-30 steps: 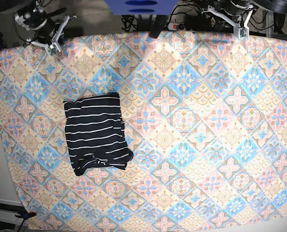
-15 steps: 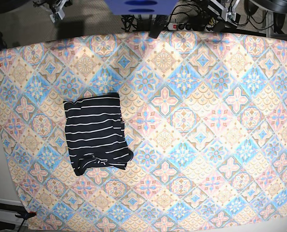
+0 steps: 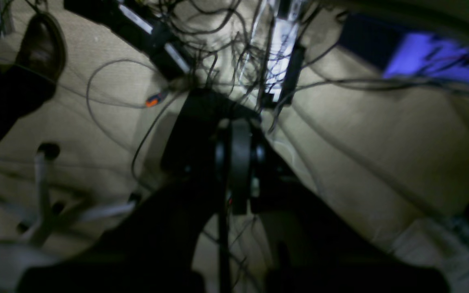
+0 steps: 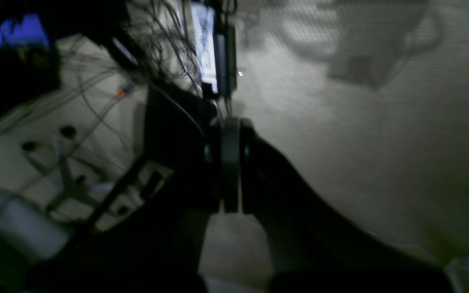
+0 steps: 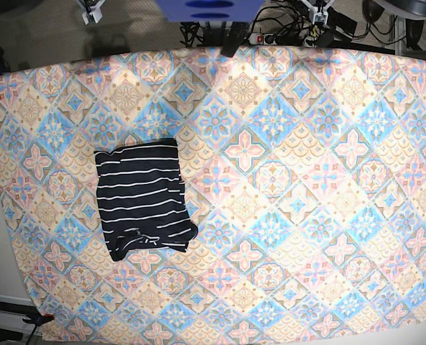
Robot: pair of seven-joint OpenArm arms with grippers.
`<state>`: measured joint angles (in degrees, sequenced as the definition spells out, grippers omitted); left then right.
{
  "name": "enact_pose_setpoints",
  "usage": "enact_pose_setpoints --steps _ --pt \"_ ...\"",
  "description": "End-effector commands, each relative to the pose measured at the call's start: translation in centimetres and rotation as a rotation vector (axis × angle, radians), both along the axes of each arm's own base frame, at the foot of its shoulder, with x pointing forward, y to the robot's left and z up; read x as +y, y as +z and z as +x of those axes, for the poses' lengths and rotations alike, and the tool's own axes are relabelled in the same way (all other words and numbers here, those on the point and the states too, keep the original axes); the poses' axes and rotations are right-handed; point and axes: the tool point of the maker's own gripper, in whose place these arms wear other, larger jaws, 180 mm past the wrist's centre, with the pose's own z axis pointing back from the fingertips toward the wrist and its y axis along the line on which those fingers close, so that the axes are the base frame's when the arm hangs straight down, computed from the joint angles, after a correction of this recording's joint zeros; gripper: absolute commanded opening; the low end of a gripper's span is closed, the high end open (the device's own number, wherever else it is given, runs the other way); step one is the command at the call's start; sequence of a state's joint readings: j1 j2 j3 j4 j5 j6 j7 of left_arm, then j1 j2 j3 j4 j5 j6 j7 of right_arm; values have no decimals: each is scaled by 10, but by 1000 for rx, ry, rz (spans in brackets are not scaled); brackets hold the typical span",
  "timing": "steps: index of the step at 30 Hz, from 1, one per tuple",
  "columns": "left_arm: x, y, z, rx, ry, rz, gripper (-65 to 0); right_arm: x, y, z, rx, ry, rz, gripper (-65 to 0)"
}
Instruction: Fold the T-shirt properly
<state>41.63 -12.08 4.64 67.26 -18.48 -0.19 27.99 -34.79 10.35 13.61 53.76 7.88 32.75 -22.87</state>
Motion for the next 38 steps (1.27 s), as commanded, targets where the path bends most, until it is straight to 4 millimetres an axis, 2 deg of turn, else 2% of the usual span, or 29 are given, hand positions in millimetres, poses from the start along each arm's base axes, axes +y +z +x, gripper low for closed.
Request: enact_pose_setpoints --steps 1,6,9,13,18,21,24,27,31,34,38 --pt "3 -4 -3 1 -6 8 -650 -4 -3 5 -19 -23 4 -643" --pt "0 -34 -3 24 -58 15 -650 6 -28 9 -30 -159 36 -642" --pt "2 -50 2 14 -113 27 -650 13 -40 20 -69 -251 49 -641" --pt "1 -64 6 19 -194 34 -650 38 -47 29 -115 -343 79 -640" --pt "-2 -71 24 -8 -282 30 -650 63 -48 38 -168 -402 104 -639" --pt "9 -75 30 11 -278 58 -650 65 -52 38 -181 -416 54 -639" --pt "9 -79 34 27 -269 68 -650 69 -56 39 -196 -432 -18 -639" --pt "12 -80 40 28 -269 79 -650 75 -60 54 -219 -442 -70 -639" --pt "12 -80 42 26 -281 79 -650 94 -61 75 -243 -454 -42 -639" --pt "1 -82 42 22 -276 61 -650 95 -61 88 -262 -455 -36 -639" --pt "-2 -82 39 26 -269 58 -650 95 -61 93 -269 -455 -34 -639"
